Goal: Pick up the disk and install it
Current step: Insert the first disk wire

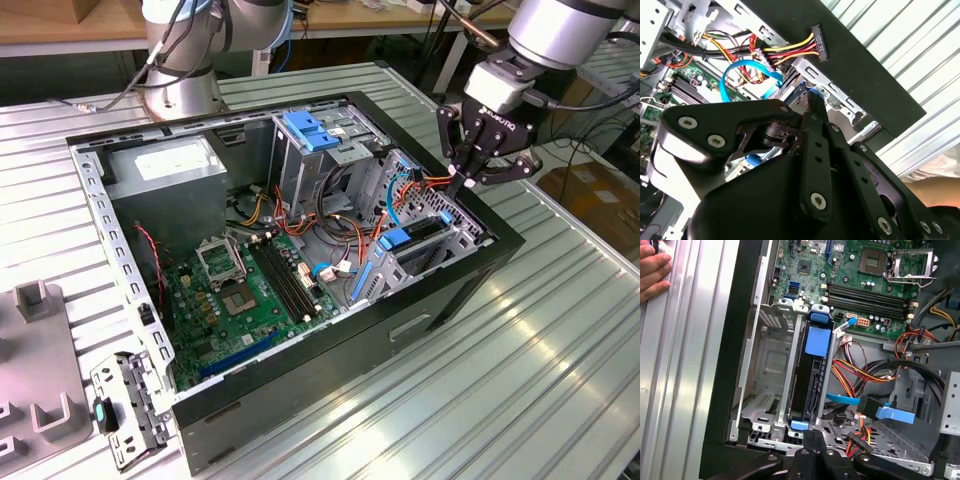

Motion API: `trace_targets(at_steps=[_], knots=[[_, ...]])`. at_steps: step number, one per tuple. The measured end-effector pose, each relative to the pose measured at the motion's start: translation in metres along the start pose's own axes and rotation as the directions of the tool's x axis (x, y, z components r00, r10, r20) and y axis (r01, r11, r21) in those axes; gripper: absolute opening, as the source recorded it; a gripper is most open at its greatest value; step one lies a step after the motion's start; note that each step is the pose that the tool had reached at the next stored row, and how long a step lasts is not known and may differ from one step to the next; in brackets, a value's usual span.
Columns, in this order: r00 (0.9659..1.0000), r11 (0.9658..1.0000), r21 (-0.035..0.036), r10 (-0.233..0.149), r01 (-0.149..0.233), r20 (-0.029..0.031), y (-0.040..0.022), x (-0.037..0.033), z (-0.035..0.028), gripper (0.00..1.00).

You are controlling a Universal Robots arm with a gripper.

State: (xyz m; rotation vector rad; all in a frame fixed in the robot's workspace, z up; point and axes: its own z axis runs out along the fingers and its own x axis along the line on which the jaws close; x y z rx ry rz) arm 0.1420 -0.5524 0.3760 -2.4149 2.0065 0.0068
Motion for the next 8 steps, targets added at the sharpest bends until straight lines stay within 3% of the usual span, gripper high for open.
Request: trace_targets(at_steps=[4,6,8], knots=[[0.9995,0.9995,-0.0003,-0.031,0.031,-0.0007,-0.0007,-0.0015,-0.0032,0.11],[0.9931,0.9931,0.005,-0.117,0.117,-0.0025,-0.0007,-0.0016,-0.0031,0.11],[0.9868,0.9868,0.0076,-0.162,0.162,-0.0034,-0.0007,-0.0016,-0.0031,0.11]])
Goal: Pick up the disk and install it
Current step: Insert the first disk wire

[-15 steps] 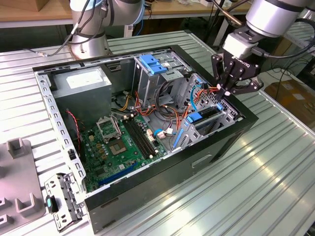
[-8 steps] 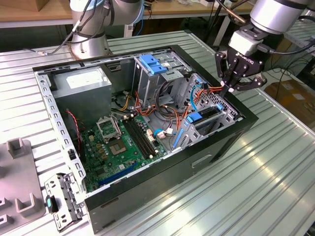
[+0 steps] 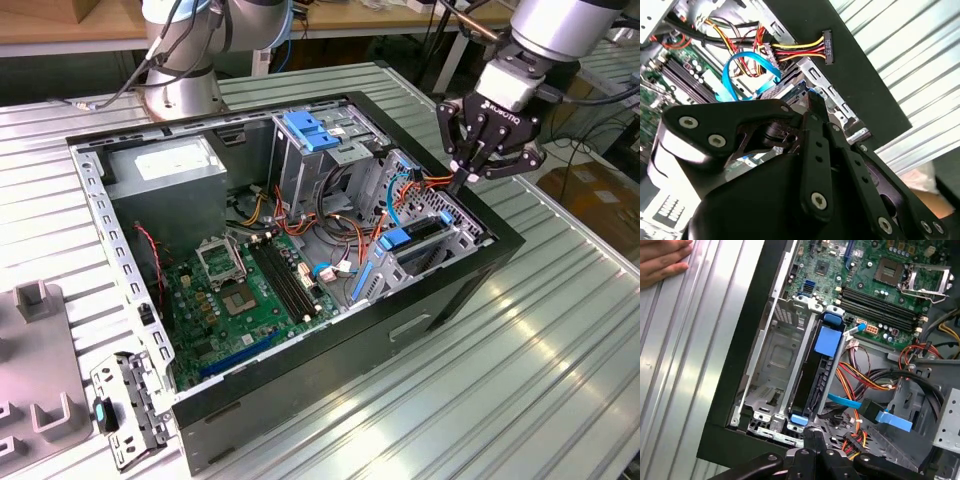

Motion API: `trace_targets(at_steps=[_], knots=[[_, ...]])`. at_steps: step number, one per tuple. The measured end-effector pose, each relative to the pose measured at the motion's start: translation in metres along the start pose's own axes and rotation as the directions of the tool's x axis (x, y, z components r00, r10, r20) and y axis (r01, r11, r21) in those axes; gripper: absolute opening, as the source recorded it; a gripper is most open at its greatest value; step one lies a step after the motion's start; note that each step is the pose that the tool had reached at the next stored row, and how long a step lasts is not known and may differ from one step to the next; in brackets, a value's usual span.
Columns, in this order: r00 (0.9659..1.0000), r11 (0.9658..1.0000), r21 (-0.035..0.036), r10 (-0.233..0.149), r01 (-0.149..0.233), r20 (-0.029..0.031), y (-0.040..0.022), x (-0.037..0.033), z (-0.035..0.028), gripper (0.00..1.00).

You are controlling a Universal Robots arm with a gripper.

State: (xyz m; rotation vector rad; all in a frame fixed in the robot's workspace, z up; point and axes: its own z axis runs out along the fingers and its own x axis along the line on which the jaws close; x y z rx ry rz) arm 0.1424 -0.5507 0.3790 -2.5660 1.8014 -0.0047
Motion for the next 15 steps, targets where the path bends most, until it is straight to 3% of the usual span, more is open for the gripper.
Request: trace_targets(at_steps=[1,5,9,12,15], knots=[[0.9995,0.9995,0.0042,-0.031,0.031,-0.0014,0.0001,0.0,0.0,0.11],[0.9982,0.9981,0.0088,-0.06,0.061,-0.0037,-0.0016,-0.0009,0.0,0.11],[0.997,0.997,0.0073,-0.077,0.077,-0.007,-0.0107,-0.0045,0.0009,0.11],[0.9965,0.9966,0.0041,-0.082,0.083,-0.0141,-0.023,-0.0107,0.0016,0.11],[0.996,0.9962,0.0006,-0.087,0.087,-0.0218,-0.0297,-0.0126,0.002,0.11]])
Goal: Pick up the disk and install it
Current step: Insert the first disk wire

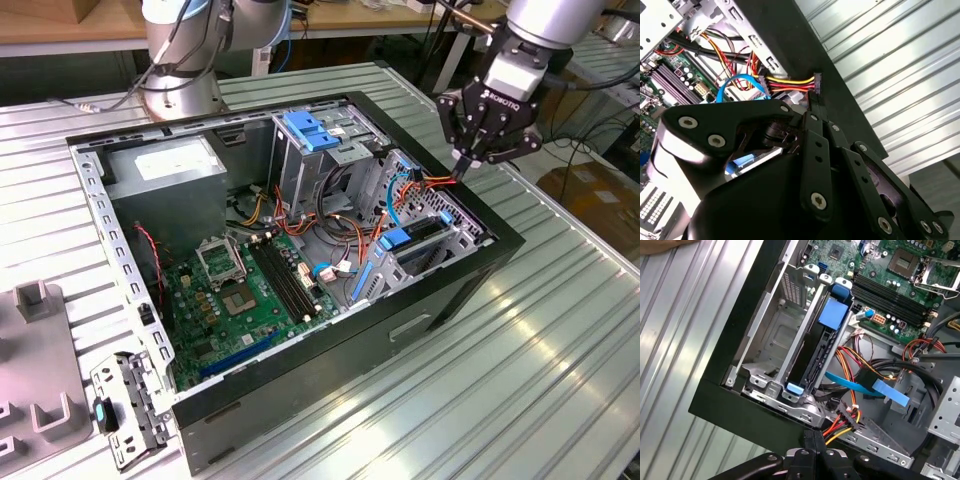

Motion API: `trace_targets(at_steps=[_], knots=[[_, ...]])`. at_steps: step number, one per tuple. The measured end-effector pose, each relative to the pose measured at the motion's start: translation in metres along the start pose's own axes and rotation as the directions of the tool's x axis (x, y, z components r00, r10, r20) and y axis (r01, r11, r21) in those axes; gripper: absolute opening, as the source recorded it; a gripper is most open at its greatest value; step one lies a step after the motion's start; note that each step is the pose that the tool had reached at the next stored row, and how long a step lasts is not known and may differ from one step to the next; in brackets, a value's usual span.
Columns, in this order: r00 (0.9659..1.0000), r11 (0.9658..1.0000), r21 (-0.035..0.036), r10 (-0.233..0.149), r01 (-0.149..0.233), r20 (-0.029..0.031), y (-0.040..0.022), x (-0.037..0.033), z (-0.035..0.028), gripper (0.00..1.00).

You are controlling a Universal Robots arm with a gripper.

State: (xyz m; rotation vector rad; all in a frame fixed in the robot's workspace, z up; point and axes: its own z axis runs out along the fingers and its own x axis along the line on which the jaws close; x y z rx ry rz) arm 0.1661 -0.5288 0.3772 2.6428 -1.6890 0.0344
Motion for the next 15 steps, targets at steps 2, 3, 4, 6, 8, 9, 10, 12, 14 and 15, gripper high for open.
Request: trace_targets(at_steps=[2,3,4,6,8,9,10,12,14,15], knots=[[1.0,1.0,-0.0037,-0.004,0.004,-0.008,-0.0045,-0.0008,0.0006,0.11],[0.9999,1.0,-0.005,-0.006,0.006,-0.0108,-0.0054,-0.001,0.0007,0.11],[0.9998,0.9999,-0.0078,-0.009,0.009,-0.0171,-0.0067,-0.0016,0.001,0.11],[0.9995,0.9997,-0.0097,-0.025,0.024,-0.0212,-0.0074,-0.0021,0.0011,0.17],[0.9955,0.9957,-0.009,-0.092,0.092,-0.0224,-0.0079,-0.0023,0.0016,0.36],[0.9926,0.9928,-0.0088,-0.119,0.119,-0.0229,-0.0078,-0.0023,0.0021,0.36],[0.9835,0.9838,-0.008,-0.179,0.179,-0.0234,-0.0078,-0.0023,0.0036,0.36],[0.9714,0.9717,-0.0068,-0.236,0.236,-0.0234,-0.0077,-0.0023,0.0055,0.36],[0.9617,0.962,-0.0059,-0.273,0.273,-0.0234,-0.0077,-0.0024,0.0071,0.36],[0.957,0.9573,-0.0056,-0.289,0.289,-0.0233,-0.0077,-0.0024,0.0079,0.36]])
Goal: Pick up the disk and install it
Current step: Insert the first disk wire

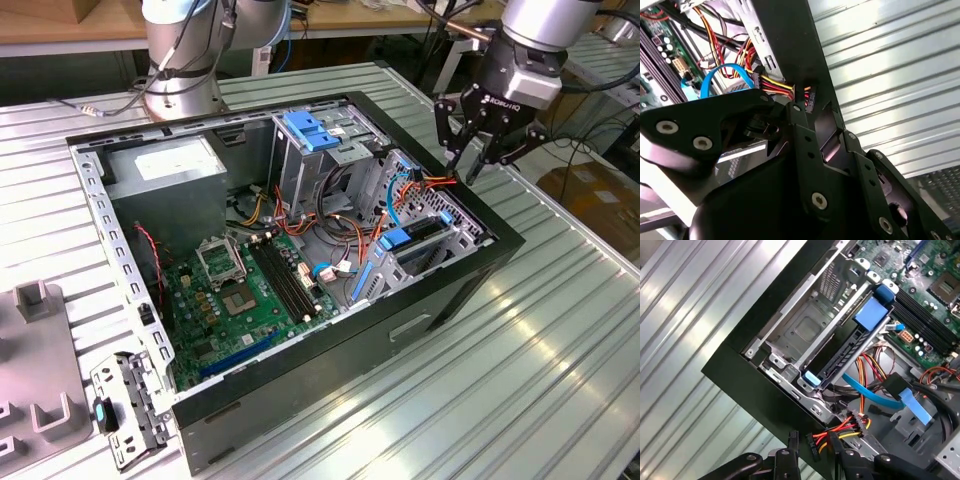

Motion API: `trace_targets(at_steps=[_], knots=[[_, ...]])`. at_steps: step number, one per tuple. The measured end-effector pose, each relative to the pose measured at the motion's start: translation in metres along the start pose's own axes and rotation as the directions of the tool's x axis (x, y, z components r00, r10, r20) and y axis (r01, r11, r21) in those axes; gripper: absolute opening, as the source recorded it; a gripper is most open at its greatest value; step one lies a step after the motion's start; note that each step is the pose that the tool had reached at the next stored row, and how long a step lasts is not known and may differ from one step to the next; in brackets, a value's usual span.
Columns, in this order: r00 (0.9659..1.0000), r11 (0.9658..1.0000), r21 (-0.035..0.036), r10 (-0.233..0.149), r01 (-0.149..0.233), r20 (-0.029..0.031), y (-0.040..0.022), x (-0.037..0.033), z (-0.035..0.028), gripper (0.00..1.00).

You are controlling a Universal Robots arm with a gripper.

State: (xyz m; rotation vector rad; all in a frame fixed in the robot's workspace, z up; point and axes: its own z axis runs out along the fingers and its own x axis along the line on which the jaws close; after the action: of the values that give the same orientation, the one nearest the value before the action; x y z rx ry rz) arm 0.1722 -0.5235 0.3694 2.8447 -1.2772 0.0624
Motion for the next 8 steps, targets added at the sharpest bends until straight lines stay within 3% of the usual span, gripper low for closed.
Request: trace_targets(at_steps=[3,8], knots=[[0.9966,0.9966,0.0035,-0.083,0.083,-0.0009,0.0,-0.0001,0.0023,0.36],[0.9949,0.9949,0.007,-0.101,0.101,-0.0034,0.0,-0.0002,0.0037,0.35]])
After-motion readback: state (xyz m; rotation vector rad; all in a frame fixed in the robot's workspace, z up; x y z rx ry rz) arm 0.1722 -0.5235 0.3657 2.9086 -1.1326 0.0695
